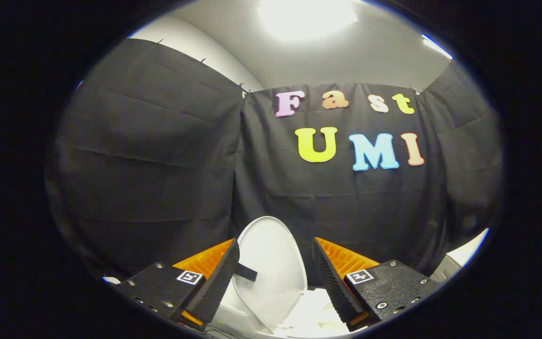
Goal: Open the toilet lid.
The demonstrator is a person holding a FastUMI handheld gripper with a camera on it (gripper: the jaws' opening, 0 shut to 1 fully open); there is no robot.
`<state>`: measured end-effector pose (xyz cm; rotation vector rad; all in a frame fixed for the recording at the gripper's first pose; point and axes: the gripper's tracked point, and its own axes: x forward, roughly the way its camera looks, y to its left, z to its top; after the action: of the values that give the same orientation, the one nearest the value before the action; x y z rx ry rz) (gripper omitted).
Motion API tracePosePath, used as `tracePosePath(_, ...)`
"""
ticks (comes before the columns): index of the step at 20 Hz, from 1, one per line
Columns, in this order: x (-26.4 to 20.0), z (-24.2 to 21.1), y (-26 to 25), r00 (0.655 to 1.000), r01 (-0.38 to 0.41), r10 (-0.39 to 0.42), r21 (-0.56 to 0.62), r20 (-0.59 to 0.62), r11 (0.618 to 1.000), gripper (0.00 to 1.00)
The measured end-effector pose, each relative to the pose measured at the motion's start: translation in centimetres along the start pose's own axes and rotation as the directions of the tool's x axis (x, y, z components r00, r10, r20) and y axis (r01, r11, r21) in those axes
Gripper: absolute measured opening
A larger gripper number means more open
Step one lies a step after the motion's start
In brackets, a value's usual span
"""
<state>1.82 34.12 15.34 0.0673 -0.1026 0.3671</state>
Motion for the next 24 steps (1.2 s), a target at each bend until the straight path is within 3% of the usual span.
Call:
tracePosePath(11,-5.6,0.6,-12.1,0.99,0.139,-0.138,-0.021,0.02,0.99,0.95)
tracePosePath(18,-10.2,1.0,-20.3,0.965,0.26,-0.257,-0.043,0.05,0.965,0.95)
tracePosePath(24,-12.9,0.0,-23.8,0.953,0.299,-0.295,-0.064,0.064,0.952,0.95)
